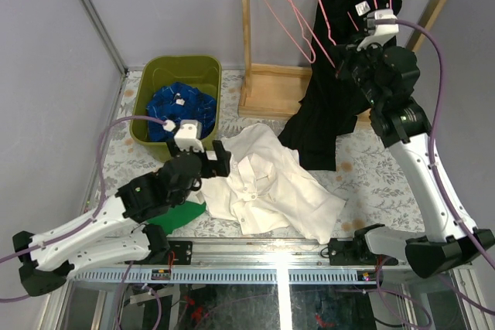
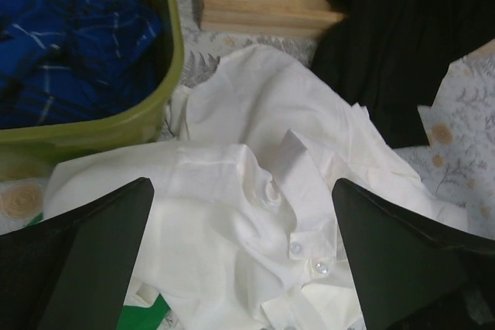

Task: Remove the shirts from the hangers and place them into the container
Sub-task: Place the hanger at the clothesline.

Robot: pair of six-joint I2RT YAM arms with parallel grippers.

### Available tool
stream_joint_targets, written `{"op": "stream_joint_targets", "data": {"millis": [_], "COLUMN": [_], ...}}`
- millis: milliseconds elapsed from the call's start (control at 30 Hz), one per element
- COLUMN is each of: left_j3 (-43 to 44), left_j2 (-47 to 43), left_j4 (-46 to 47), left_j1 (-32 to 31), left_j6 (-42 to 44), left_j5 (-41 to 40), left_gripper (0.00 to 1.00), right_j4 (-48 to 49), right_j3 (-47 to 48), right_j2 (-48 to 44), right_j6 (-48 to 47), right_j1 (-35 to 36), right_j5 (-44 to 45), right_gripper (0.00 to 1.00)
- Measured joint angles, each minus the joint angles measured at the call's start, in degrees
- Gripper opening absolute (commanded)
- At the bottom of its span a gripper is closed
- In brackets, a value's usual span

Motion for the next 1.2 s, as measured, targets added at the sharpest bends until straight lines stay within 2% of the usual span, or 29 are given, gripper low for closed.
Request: {"op": "stream_joint_targets", "data": {"millis": [167,367,567,733,867,967,1067,1200], "left_j3": [0.42,0.94,0.94,0.94,0.94,0.96,1.05,1.51], "left_j2": [-6.08,-7.58,-5.62,-4.15,-2.19,-0.68,0.44,1.97], "left_j4": [-0.68,-0.87,-1.99,-1.99,-1.97,-1.97,-2.01,-1.99], "left_j1": [0.24,0.24,0.26,0.26,0.26,0.28,0.28,0.63], "left_j6": [0.52,0.44,0.13,0.13,0.15,0.15,0.13,0.13], "left_j5": [-3.63,-4.85,-4.83,-4.55,-3.91,-2.89,-1.9,-0.72], "left_gripper": [1.0,1.0,1.0,1.0,1.0,1.0,1.0,1.0], "right_j4": [-0.52,-4.02,-7.91,-7.91,-8.22,-8.48,-8.68,-8.39], "right_j3": [4.7,16.06,15.85,12.31,11.82,10.56,7.52,1.09], "right_j2": [5.2,14.56,16.79,15.96,15.54,14.03,10.49,2.49], "right_j6": [1.14,0.92,0.87,0.52,-0.52,-1.16,-1.6,-1.27], "right_j1": [0.0,0.0,0.0,0.0,0.0,0.0,0.0,0.0], "right_j5": [1.75,2.32,1.64,1.68,1.36,1.49,2.38,4.5], "right_gripper": [0.0,0.0,0.03,0.21,0.47,0.62,0.7,0.75]}}
